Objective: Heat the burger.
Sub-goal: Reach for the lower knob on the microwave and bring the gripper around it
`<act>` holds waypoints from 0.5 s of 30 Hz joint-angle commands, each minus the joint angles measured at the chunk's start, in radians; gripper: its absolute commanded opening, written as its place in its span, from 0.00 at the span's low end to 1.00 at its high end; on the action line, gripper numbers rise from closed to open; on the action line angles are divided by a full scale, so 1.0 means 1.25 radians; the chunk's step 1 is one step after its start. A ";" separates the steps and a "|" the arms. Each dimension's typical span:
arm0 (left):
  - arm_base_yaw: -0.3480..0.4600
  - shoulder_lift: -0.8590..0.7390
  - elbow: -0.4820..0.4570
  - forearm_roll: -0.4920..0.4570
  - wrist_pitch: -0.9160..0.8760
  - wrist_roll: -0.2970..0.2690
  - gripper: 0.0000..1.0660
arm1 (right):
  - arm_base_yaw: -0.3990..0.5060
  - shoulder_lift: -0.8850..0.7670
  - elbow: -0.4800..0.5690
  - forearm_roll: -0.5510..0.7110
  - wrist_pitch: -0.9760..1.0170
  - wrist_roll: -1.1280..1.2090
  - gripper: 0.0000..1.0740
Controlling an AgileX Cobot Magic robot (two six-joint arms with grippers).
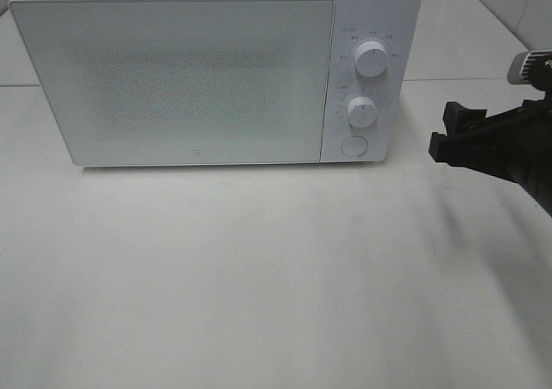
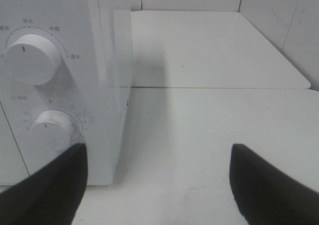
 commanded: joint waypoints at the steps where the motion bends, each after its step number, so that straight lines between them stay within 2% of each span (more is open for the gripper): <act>1: 0.002 -0.018 0.003 -0.003 -0.010 -0.006 0.94 | 0.088 0.045 -0.001 0.097 -0.099 -0.022 0.71; 5: 0.002 -0.018 0.003 -0.003 -0.010 -0.006 0.94 | 0.145 0.085 -0.026 0.139 -0.114 -0.030 0.71; 15: 0.002 -0.018 0.003 -0.003 -0.010 -0.006 0.94 | 0.222 0.162 -0.098 0.201 -0.140 -0.049 0.71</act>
